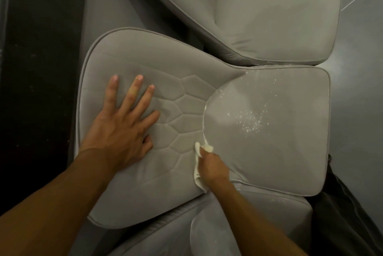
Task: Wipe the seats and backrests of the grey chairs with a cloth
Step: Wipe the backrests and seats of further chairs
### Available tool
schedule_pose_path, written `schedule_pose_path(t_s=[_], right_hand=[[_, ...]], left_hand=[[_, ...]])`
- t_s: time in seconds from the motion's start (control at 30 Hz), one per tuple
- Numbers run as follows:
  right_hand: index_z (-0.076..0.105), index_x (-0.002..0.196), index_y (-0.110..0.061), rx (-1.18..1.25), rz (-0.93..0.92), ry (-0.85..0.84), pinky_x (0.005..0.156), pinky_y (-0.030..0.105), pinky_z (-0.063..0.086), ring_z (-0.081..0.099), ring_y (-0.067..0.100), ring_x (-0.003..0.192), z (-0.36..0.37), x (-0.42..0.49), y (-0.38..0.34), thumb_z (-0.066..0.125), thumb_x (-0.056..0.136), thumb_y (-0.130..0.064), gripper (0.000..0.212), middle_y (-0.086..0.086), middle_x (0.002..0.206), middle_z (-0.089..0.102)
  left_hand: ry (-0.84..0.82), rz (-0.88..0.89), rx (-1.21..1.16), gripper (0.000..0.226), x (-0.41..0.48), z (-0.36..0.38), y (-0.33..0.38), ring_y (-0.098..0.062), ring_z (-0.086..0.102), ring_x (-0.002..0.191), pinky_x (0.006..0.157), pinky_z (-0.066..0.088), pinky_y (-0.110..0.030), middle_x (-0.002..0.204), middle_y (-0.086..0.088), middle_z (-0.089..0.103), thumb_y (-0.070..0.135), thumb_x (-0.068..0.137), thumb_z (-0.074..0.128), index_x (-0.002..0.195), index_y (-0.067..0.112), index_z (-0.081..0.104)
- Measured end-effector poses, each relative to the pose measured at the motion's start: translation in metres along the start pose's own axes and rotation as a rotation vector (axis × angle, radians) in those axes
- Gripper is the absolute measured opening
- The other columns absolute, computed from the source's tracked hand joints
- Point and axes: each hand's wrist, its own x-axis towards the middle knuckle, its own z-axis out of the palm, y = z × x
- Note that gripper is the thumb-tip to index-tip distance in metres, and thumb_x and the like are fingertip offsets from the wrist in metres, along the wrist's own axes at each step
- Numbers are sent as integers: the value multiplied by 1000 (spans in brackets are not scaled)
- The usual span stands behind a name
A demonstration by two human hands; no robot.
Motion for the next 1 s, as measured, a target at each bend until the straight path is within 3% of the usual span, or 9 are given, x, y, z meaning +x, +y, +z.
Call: schedule_pose_path(t_s=[0.1,0.27,0.4,0.53,0.6,0.7,0.8,0.9,1.0], right_hand=[[48,142,-35,-33,82,-84,106,37,40,53,31,127,-9,7,13,37,103,-37,41,12,142,51],[52,143,-28,140,-259,-28,105,27,38,52,26,130,-12,-19,-29,49,101,-32,43,9,142,56],[51,144,-23,364,-469,78,104,7,29,50,13,130,2,-50,-44,52,101,-25,43,0,143,55],[46,146,-35,252,-429,58,100,21,39,55,19,124,6,-41,-26,47,101,-27,45,3,139,58],[43,146,-38,147,-425,32,99,29,43,56,25,122,1,-34,-21,45,101,-27,47,5,137,58],[42,147,-40,58,-344,-12,102,32,41,53,30,126,-5,-29,-14,43,102,-29,46,7,141,56],[46,146,-26,-67,-157,-66,103,33,40,52,33,127,-7,-22,-3,39,103,-28,44,12,141,55],[56,135,-10,15,-22,-63,104,32,38,51,34,129,-8,-27,-6,37,104,-25,40,16,139,55],[57,139,-17,229,-244,21,105,15,29,44,22,137,-3,-58,-35,41,104,-25,39,7,146,51]], left_hand=[[-2,3,6,77,-1,0,0,-55,-38,139,109,-12,-77,156,-26,-39,70,94,1,159,30,-11],[17,-5,44,78,0,3,2,-57,-38,137,106,-17,-78,156,-26,-38,70,94,-1,158,29,-15],[67,-23,65,78,-1,7,4,-57,-34,140,108,-14,-78,158,-27,-34,70,93,-2,159,30,-13],[120,-39,32,75,-6,6,5,-51,-28,146,111,-13,-75,164,-21,-24,70,94,3,160,34,1],[220,-69,-71,68,-10,6,5,-47,-15,152,115,-9,-71,168,-19,-8,66,96,14,157,37,27],[390,-175,-326,51,-28,10,9,-44,12,153,121,3,-66,164,-20,24,51,95,41,135,26,62],[359,-307,-358,52,-64,19,32,-43,7,154,122,2,-65,166,-20,18,48,96,42,139,27,59],[426,-375,-473,54,-106,31,57,-44,13,153,122,7,-64,165,-21,22,43,94,42,141,23,59],[442,-394,-552,63,-124,41,74,-43,10,154,123,11,-62,166,-20,19,51,93,38,145,20,56]])
